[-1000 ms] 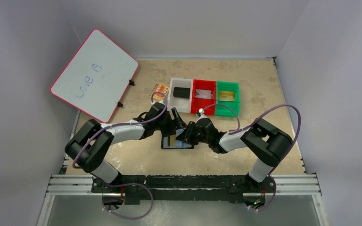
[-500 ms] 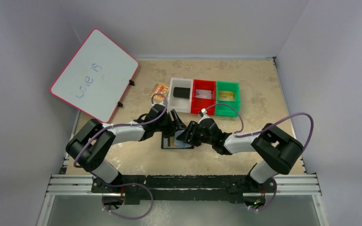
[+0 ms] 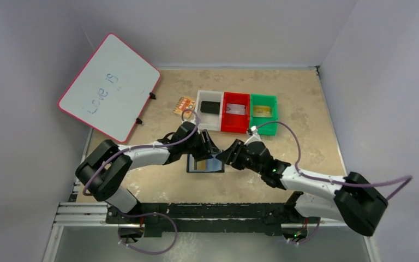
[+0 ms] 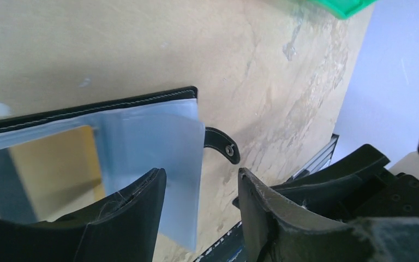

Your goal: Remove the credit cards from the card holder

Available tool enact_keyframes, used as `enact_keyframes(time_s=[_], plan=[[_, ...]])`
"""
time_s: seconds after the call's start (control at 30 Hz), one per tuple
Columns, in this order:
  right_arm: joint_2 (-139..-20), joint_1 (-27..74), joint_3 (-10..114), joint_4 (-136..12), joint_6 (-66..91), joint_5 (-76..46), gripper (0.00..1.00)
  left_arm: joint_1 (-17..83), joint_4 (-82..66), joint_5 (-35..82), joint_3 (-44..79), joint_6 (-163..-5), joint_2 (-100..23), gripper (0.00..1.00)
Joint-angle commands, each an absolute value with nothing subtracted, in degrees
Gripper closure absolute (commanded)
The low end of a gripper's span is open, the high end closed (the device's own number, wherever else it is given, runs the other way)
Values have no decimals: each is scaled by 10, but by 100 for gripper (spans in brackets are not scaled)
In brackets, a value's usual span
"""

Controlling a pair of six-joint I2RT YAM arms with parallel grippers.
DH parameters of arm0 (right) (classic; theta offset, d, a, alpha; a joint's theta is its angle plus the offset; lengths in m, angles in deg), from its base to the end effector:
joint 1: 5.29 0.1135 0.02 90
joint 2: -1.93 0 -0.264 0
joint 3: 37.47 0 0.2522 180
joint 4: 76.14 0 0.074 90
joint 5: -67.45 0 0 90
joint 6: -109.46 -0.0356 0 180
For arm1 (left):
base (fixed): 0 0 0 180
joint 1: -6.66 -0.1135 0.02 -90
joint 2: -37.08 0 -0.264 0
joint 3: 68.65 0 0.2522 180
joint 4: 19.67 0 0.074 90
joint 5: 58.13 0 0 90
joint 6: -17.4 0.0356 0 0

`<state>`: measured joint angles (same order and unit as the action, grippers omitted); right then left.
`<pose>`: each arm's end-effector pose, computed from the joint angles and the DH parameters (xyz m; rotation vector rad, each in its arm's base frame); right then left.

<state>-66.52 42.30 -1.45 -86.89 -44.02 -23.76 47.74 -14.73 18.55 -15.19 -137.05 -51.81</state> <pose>0.1609 0.1750 0.1833 0.3153 2.1465 1.2008 0.2231 -0.2054 0.1609 -0.3837 2.5387 -1.1249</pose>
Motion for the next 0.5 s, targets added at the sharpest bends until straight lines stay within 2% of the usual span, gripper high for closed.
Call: enact_keyframes(time_s=[0.0, 0.3, 0.47], plan=[[-573, 423, -40, -800, -480, -305, 50, 505, -170, 171, -114, -1368, -542, 50], [-438, 423, -82, -738, -517, -344, 50, 517, -149, 187, -107, -1367, -594, 51], [-429, 423, -92, -760, -520, -346, 50, 518, -124, 216, -94, -1347, -543, 50]])
